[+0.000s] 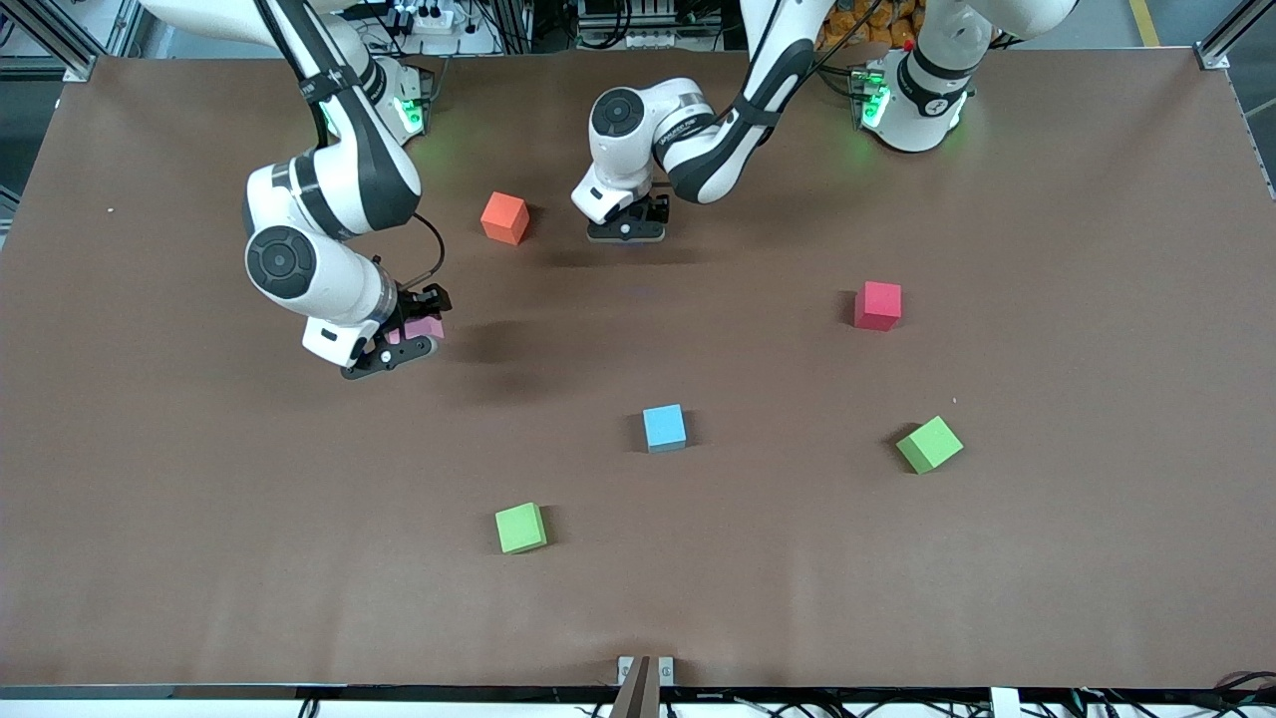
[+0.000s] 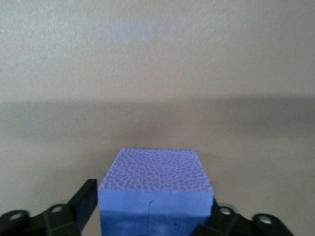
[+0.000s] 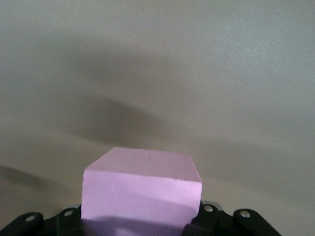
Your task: Arrange blocks into number 1
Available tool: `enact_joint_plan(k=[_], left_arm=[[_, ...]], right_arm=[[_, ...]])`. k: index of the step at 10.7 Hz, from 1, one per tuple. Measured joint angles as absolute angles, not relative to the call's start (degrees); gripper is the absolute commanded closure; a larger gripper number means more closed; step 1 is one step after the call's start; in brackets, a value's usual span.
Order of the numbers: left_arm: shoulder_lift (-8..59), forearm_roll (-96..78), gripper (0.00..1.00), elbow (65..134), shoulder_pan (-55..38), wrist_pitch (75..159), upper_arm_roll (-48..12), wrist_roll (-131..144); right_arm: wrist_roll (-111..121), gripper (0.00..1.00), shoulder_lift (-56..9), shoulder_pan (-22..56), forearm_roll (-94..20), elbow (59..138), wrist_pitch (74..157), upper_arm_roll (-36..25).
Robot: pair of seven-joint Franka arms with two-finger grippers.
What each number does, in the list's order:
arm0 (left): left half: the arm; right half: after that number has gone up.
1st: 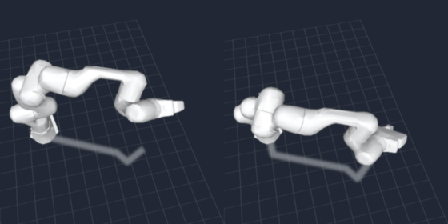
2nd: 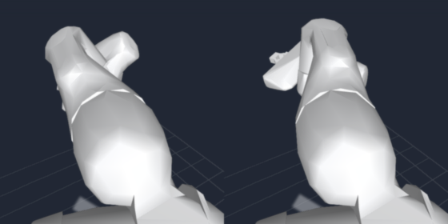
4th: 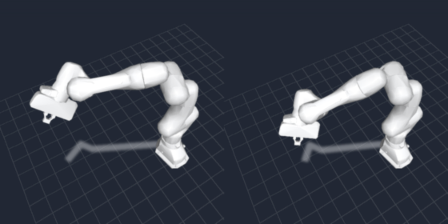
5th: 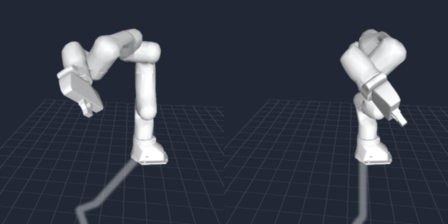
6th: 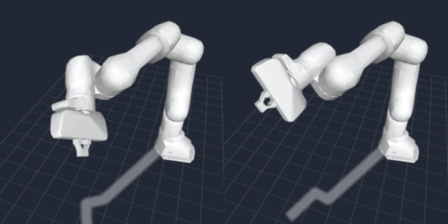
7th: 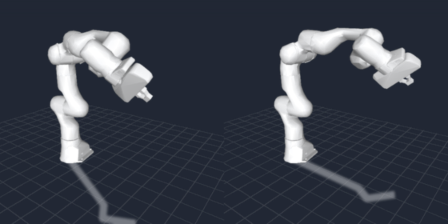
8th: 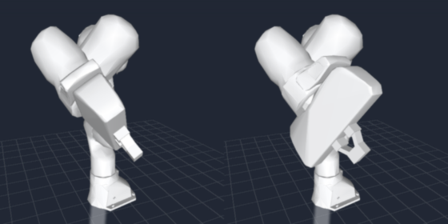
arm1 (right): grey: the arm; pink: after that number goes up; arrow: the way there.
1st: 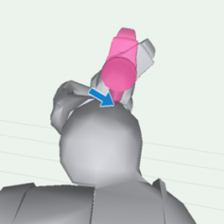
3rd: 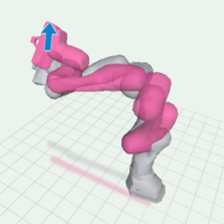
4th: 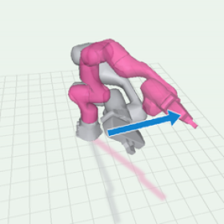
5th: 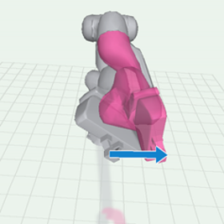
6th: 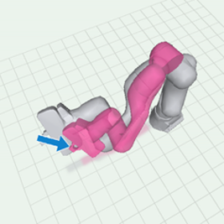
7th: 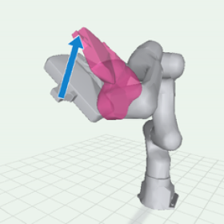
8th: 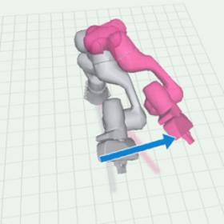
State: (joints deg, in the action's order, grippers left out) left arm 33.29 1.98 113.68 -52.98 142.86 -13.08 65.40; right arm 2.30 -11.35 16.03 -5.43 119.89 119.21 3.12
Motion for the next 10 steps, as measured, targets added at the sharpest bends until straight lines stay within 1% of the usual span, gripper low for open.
enact_joint_plan(k=[2,4,7,10], left_arm=[[33.14,2.00,0.00,113.44,-52.70,143.07,-13.03,65.40],[31.36,2.01,0.00,112.40,-51.62,142.30,-12.76,65.40],[24.64,2.04,0.00,111.63,-48.79,135.38,-12.61,65.24],[18.99,2.18,0.00,111.84,-42.48,132.63,-12.31,60.52]], right_arm=[[1.06,1.00,-11.36,17.29,-5.44,119.90,119.21,3.15],[-0.92,1.00,-11.48,19.29,-5.45,119.90,119.24,3.16],[-2.25,1.00,-12.65,21.84,-6.16,119.89,121.06,3.18],[-6.17,1.00,-15.12,26.53,-7.97,119.87,125.80,3.21]])
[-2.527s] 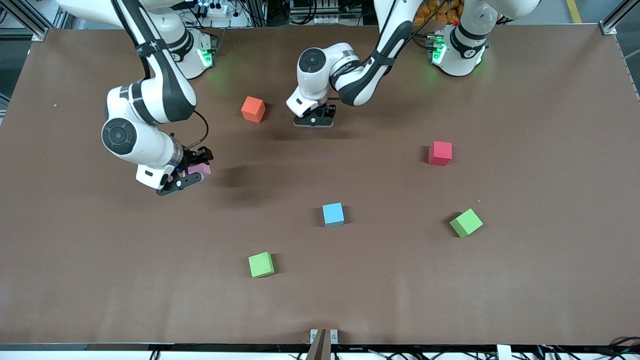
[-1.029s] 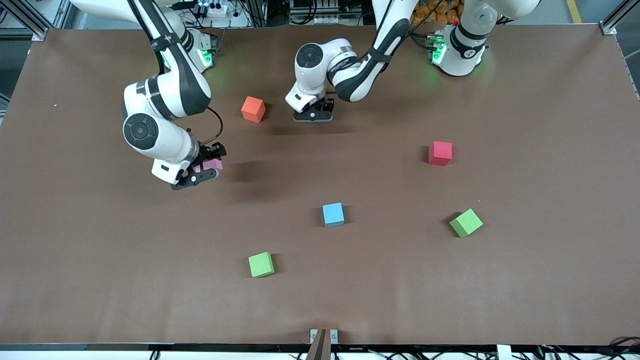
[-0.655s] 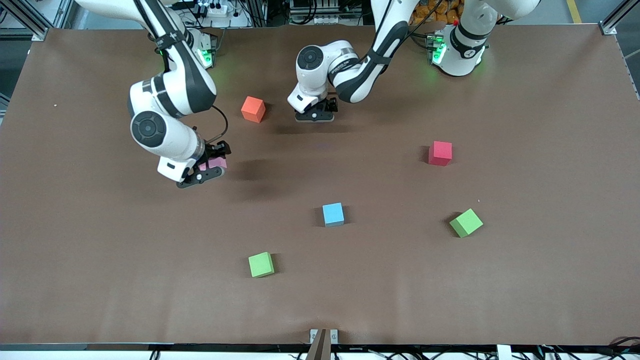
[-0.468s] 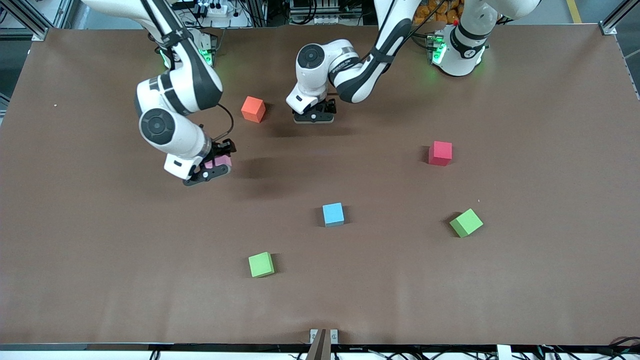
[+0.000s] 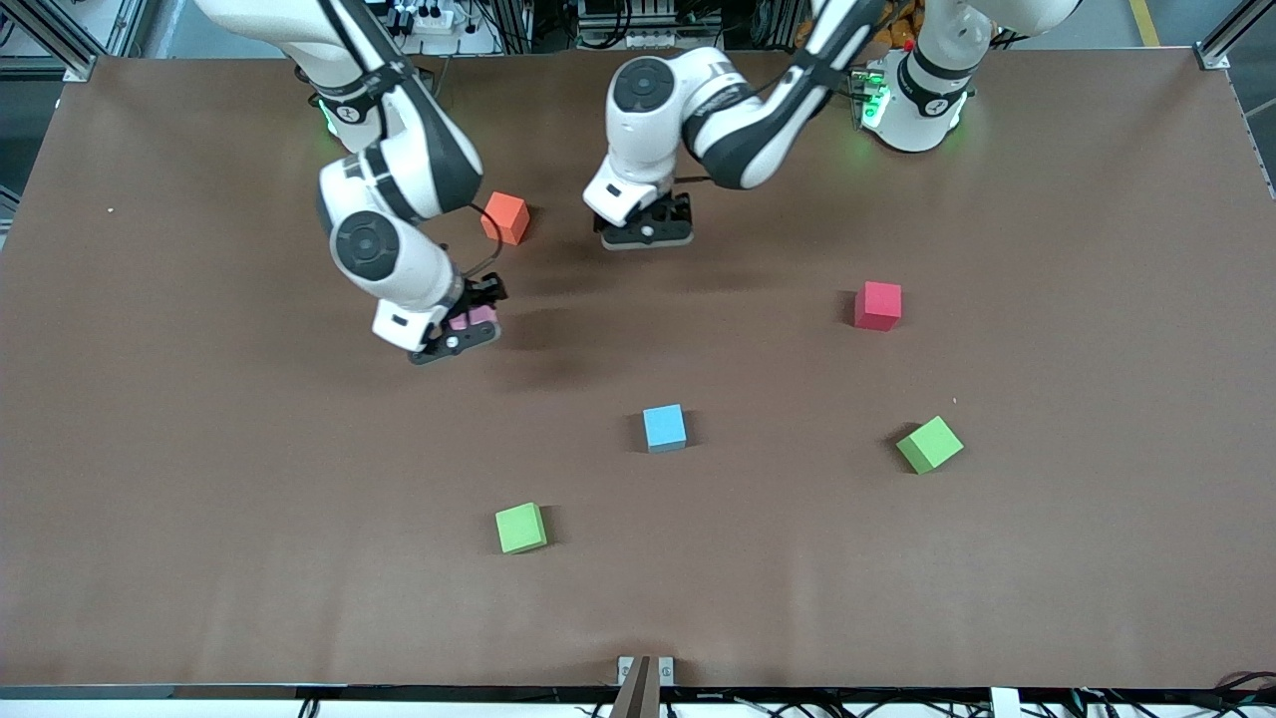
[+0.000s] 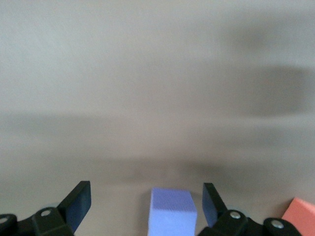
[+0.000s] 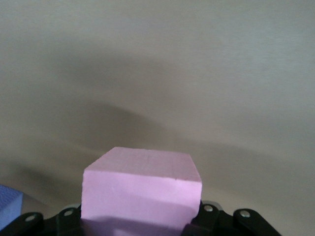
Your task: Arrange blocks into number 1
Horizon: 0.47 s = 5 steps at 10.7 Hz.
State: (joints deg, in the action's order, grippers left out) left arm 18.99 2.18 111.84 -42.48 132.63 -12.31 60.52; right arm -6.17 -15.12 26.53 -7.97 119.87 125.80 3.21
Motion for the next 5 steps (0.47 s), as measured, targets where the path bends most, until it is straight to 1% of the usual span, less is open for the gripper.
enact_joint_plan(k=[3,5], left_arm=[[15.33,2.18,0.00,111.87,-31.27,132.00,-10.96,50.70],[14.41,2.18,0.00,111.88,-27.33,131.65,-6.51,46.03]], right_arm=[[-16.92,1.00,-20.42,35.43,-8.06,119.01,133.28,3.31],[-25.66,1.00,-25.54,41.82,-8.06,115.78,136.41,3.32]])
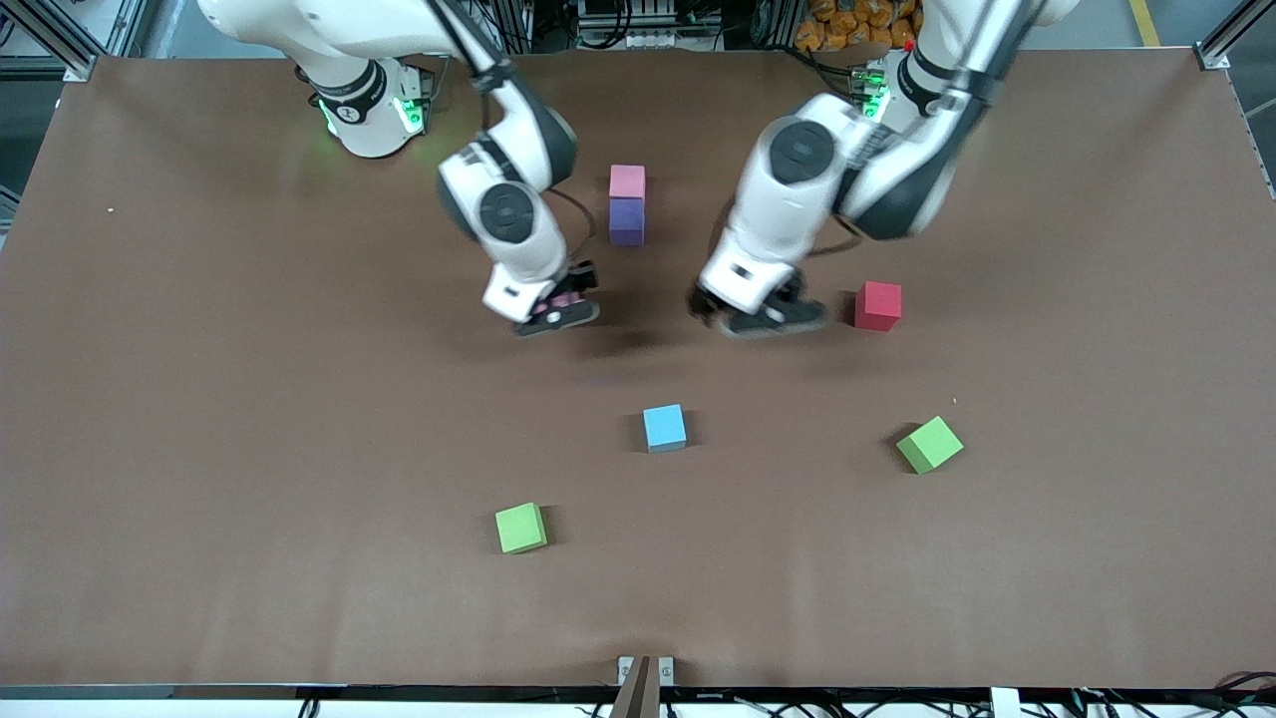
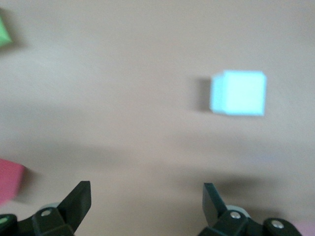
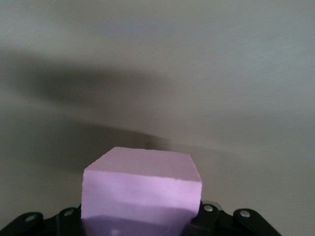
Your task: Arrange blocks into number 1
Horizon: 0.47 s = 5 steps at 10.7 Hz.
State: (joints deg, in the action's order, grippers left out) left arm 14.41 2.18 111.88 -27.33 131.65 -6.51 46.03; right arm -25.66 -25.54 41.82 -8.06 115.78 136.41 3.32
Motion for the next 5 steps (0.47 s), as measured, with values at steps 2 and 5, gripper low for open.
enact_joint_plan(k=[2,5], left_arm=[[14.19,2.18,0.00,111.69,-25.15,131.63,-1.75,39.46],[14.08,2.25,0.00,110.98,-21.01,131.62,2.23,36.08]], right_arm=[[-32.54,1.00,-31.36,46.93,-8.07,112.56,141.02,3.30],[-36.66,1.00,-33.38,49.70,-7.97,111.55,143.34,2.70]])
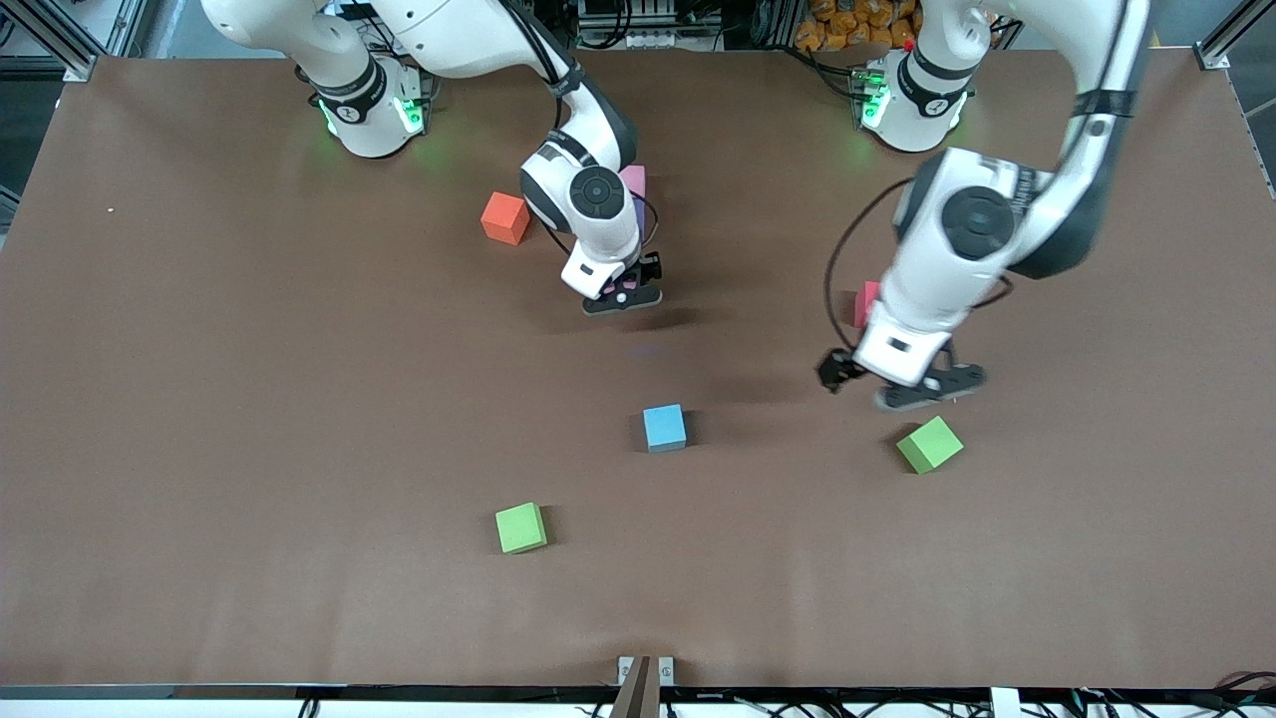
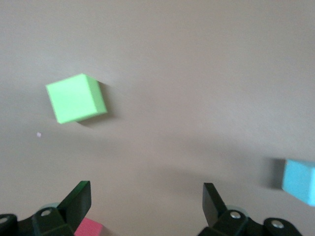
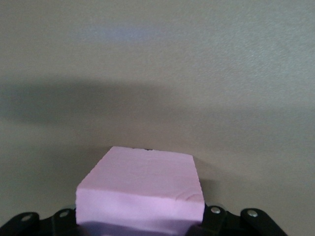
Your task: Arrange blocks into number 1
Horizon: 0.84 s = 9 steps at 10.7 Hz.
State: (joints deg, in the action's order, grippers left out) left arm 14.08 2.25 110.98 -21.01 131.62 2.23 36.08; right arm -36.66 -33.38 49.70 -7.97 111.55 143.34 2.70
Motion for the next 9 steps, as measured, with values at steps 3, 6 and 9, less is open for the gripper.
enact_joint_plan(k=[3,6,9], left_arm=[[14.84,2.34,0.00,111.14,-17.90,131.36,5.19,26.01],[16.25,2.35,0.00,111.18,-17.55,131.36,6.90,24.57],[18.36,2.34,0.00,111.19,-17.57,131.36,6.90,24.96]], right_arm=[[-38.49,1.00,-33.40,51.13,-7.97,111.54,143.37,2.73],[-38.97,1.00,-32.77,52.00,-7.99,112.54,143.24,2.84],[-38.97,1.00,-30.93,52.34,-8.02,114.88,140.92,3.06]])
